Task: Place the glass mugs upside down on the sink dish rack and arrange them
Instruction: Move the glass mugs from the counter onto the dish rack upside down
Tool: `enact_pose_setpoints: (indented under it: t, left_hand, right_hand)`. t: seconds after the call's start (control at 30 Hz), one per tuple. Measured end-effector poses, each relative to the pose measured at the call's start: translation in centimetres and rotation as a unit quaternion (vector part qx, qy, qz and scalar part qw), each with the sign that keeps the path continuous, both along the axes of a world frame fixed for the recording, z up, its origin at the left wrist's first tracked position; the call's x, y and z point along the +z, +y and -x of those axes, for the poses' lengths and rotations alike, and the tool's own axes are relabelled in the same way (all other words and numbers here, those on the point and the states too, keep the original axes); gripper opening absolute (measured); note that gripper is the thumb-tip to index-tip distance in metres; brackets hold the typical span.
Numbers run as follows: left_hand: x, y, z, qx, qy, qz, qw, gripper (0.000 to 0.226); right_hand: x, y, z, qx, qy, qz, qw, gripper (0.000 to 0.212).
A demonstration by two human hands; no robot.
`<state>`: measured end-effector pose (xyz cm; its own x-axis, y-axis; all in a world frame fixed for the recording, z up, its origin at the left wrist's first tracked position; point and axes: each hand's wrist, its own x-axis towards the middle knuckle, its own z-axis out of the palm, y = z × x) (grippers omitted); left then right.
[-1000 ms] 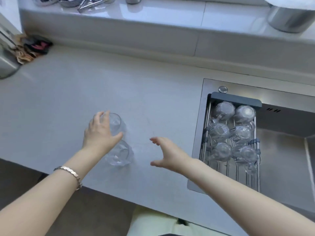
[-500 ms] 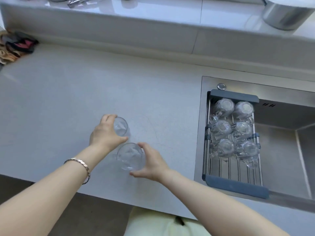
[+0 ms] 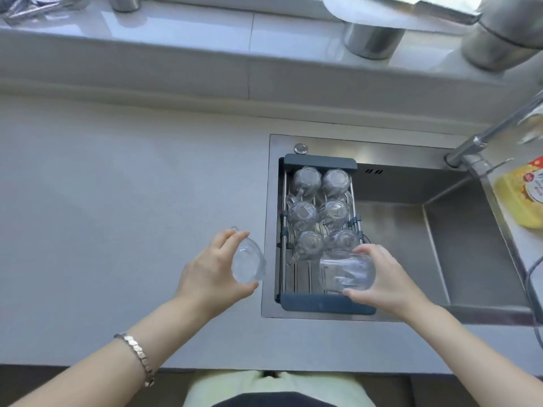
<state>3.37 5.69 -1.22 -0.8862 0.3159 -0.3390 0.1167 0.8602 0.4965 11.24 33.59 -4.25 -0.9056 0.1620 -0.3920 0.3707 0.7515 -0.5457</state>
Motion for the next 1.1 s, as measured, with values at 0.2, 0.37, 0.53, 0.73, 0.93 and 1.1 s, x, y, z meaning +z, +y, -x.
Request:
enact_pose_setpoints:
  t: [0.2,0.37,0.53,0.73,0.93,1.1]
  left_hand:
    - [-0.2,2.0,-2.2,0.003,0.009,0.006,1.000,0.078]
    - [0.1,2.2,-3.0,0.012,0.013,0.022,1.000,0.079]
    - [0.5,2.3,-3.2,0.023,0.020,0.031,0.999,0.079]
    - [0.6,2.2,-3.5,0.026,0.027,0.034,0.999,0.081]
    - [0.7,2.6,-3.2,0.023,0.014,0.039,0.999,0.079]
    - [0.5,2.9,-3.0,0.018,0.009,0.037,0.999,0.080]
  right_hand:
    - [-1.9,-0.9,2.4,0.249,0.037,-0.112,0.961,0.056]
    - [-2.3,-3.6,3.7,0.336,0.104,-0.175,0.920,0.056]
    - [-2.9,-4.3,4.1,0.364,0.116,-0.196,0.903,0.066]
    - [-3.3,-2.5,2.3,0.434,0.210,-0.187,0.856,0.046]
    - [-4.9,-2.4,2.2,0.418,0.220,-0.176,0.864,0.056]
    - [-5.1,-4.0,3.2,0.434,0.168,-0.169,0.869,0.066]
